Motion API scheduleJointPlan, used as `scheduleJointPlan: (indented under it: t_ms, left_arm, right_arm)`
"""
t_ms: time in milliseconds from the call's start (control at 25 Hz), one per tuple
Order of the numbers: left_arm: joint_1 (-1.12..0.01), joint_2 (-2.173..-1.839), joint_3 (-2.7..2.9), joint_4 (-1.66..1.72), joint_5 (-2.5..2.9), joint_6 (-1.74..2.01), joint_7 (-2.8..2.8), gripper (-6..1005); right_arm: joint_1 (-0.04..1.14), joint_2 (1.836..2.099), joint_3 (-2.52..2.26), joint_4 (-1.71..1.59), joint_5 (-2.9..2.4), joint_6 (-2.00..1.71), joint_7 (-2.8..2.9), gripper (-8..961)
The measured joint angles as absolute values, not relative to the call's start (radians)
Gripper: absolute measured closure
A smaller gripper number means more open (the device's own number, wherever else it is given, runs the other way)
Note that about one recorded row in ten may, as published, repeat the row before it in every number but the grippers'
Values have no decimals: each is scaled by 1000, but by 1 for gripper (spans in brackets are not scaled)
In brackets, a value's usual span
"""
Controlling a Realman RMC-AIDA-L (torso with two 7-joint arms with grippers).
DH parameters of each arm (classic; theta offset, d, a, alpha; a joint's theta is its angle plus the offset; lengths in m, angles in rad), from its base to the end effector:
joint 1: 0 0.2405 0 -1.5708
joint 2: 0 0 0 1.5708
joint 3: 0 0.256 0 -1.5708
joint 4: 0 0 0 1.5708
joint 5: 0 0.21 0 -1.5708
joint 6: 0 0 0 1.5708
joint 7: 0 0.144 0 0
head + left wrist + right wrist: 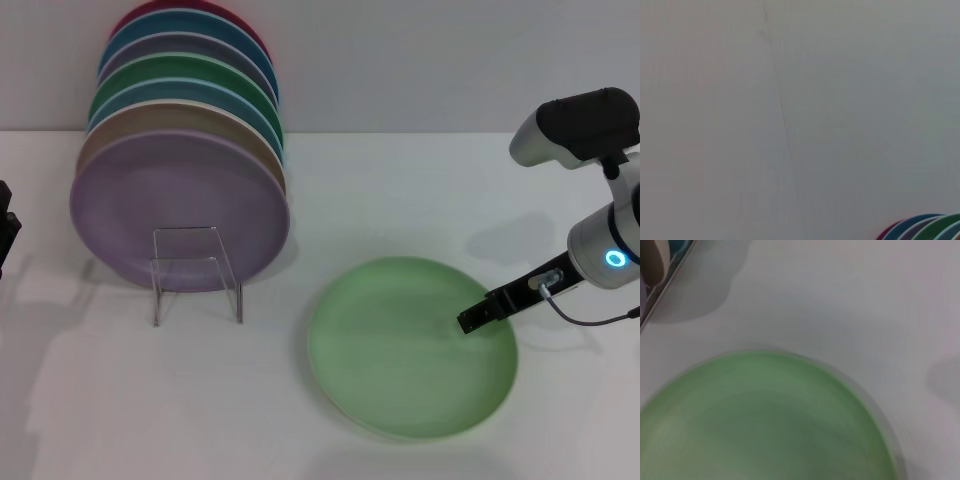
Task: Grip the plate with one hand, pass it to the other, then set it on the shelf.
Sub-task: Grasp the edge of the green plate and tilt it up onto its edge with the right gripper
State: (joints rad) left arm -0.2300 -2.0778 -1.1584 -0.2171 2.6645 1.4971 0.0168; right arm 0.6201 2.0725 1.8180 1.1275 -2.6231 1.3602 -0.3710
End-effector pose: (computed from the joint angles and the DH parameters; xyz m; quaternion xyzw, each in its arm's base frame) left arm -0.3319 0.2668 0.0175 -0.6584 -0.0926 -0.3195 0.6752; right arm 0.2217 0.3752 -0.0093 -0.8406 0.4736 -0.1350 0.2256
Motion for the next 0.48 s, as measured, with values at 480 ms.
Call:
scheduleJointPlan:
  t_ms: [480]
  left_arm:
    - [-236,-2077,-1160,-216,2663,1497,17,189]
  right_arm:
    - [624,2072,1815,1120,-2623,1367,-368,439]
